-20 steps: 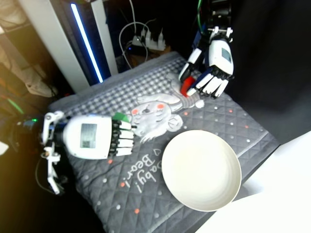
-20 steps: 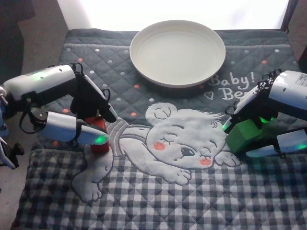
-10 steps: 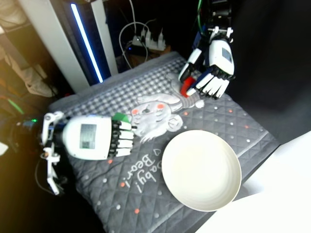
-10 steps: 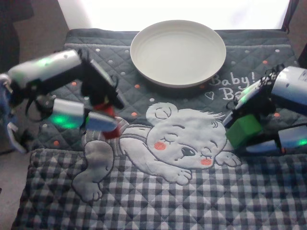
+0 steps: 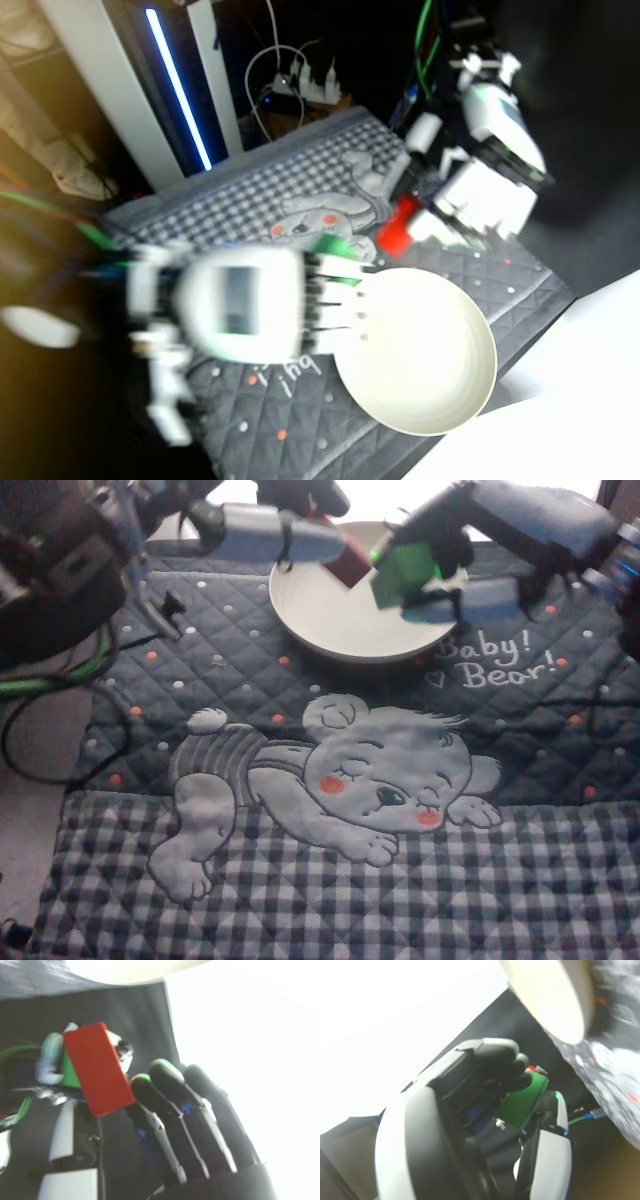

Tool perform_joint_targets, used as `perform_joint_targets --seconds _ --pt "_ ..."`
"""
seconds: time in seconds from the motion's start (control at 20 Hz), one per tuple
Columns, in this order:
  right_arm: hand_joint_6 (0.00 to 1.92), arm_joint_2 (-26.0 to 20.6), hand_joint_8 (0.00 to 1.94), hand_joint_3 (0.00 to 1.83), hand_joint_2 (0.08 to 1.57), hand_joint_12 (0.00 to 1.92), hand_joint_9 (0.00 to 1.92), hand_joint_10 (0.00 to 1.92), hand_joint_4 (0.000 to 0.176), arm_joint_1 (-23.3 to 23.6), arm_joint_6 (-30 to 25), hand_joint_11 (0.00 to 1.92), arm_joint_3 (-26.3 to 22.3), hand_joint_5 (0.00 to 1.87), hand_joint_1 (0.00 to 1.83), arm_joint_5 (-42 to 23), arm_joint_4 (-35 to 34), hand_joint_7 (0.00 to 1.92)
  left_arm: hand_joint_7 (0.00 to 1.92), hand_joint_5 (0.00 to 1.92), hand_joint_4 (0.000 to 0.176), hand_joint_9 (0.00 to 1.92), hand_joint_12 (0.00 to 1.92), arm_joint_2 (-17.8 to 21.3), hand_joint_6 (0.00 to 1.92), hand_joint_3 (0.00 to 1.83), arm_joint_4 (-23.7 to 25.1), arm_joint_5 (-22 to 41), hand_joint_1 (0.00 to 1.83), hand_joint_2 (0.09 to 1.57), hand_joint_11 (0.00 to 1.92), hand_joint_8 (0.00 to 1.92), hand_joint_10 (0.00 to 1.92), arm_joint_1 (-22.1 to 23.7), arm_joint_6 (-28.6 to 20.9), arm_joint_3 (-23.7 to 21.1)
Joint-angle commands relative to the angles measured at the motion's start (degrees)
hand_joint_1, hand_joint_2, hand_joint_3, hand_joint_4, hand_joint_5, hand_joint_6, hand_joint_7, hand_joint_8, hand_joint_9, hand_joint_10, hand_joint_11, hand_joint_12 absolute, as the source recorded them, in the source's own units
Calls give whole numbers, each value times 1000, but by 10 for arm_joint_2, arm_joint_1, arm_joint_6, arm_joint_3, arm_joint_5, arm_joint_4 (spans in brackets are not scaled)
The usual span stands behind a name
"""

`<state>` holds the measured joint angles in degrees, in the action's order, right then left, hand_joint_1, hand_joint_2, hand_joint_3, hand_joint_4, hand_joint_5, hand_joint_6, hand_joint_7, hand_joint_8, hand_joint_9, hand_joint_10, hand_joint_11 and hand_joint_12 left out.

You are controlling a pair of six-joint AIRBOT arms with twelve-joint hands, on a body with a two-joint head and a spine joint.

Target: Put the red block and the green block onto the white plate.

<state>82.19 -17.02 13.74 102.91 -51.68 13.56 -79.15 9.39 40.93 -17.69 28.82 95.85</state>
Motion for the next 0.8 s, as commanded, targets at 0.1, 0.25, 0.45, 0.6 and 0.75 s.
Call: perform_joint_targets --seconds 0.1,0.25,0.45,0.6,0.75 --pt "833 21 1727 0 1077 1913 1233 1885 0 34 27 1282 51 1063 1179 8 -33 1135 1144 1015 0 1311 1019 -40 811 0 -15 24 1258 1071 964 839 126 34 -4 54" --pt "844 34 1545 0 1082 1921 1066 1878 0 38 44 1113 65 1054 1174 31 -33 1018 1093 984 0 1309 1036 -60 887 0 -17 -18 1242 1088 939 900 88 36 9 84" --pt "2 33 25 0 890 963 442 143 133 38 44 168 32 296 686 24 -23 486 751 667 0 736 1214 -40 6 0 -27 -10 892 961 7 2 0 14 9 59" --pt "2 9 5 0 877 805 303 23 171 38 44 10 0 161 644 1 -17 336 618 522 0 567 1002 -14 0 0 -29 -1 847 954 0 5 4 6 12 31" --pt "1 -64 0 0 855 477 201 5 174 35 44 0 -81 131 646 -60 -12 253 537 442 0 578 1059 69 0 0 -29 65 1010 952 241 0 12 -29 25 -69"
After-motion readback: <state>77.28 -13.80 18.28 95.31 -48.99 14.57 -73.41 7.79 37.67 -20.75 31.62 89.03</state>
